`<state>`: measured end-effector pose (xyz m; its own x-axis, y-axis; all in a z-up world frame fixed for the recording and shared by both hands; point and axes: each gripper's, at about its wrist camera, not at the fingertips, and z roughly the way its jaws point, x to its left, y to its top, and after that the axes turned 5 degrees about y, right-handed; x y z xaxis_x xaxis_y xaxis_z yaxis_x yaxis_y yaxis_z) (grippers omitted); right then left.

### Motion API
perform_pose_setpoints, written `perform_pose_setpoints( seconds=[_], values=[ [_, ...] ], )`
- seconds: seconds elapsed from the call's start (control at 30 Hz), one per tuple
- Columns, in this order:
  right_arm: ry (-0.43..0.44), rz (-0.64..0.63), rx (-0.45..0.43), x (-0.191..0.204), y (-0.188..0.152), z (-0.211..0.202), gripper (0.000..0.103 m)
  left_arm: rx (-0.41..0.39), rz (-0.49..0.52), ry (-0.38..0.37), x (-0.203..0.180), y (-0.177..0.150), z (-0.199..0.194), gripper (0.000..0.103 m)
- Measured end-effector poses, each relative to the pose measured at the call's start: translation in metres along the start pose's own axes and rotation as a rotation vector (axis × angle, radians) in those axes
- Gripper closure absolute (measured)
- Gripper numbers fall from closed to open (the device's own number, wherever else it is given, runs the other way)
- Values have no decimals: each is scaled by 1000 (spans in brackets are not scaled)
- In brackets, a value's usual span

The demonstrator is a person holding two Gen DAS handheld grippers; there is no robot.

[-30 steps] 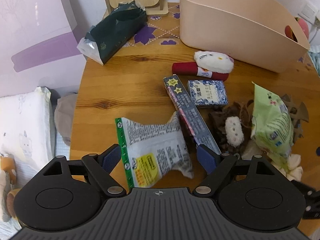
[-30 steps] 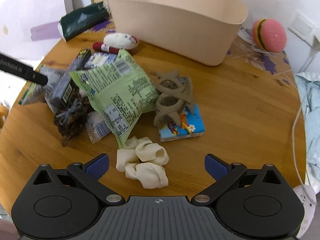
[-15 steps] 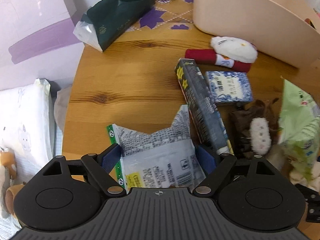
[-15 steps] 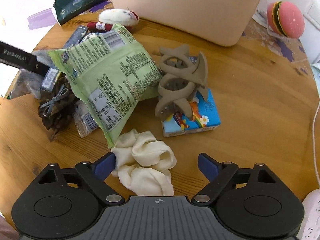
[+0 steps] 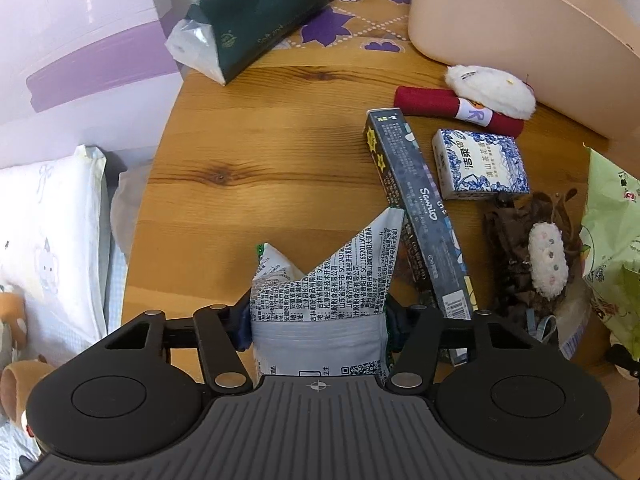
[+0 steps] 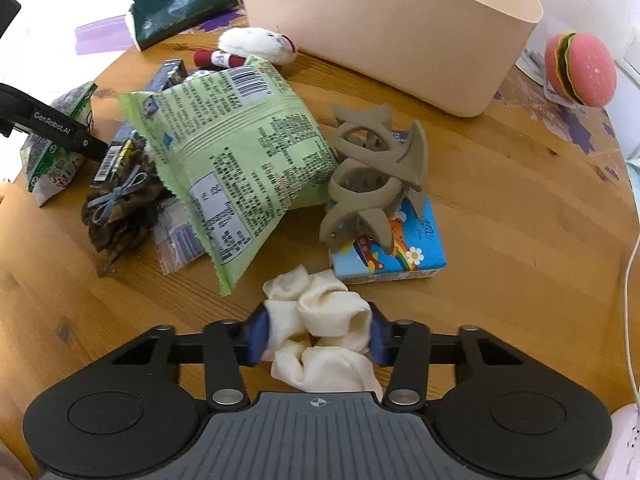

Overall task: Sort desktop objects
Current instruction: 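Grasp the white-and-green snack bag with the left tool while the right tool grasps the white cloth bundle, then carry both held items over the beige basket and open both tools to drop them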

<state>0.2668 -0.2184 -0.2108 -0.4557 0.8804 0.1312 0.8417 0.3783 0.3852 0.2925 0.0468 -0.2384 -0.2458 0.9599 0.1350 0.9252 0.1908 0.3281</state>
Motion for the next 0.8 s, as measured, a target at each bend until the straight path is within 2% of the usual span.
perform_pose_setpoints(
  seconds=[0.03,0.2,0.4,0.63,0.73,0.8],
  values=[
    [7,6,-2,-1,-1,-1,74,-2,-7,-2,1,-1,-2,46],
    [25,26,-9,-3,-6,-6,82,-19,-43,-26,7,-2,-15,47],
    [26,71,-53,-11,-6,-28,82,-50,-43,-96,5,3,-39,47],
    [17,77,-123,-21,1,-66,82,-104,-28,-119,-6,19,-59,47],
    [32,107,-168,-27,9,-84,82,-143,-28,-134,-7,28,-71,47],
    [11,87,-204,-27,16,-96,82,-175,-24,-141,-8,37,-80,47]
  ],
)
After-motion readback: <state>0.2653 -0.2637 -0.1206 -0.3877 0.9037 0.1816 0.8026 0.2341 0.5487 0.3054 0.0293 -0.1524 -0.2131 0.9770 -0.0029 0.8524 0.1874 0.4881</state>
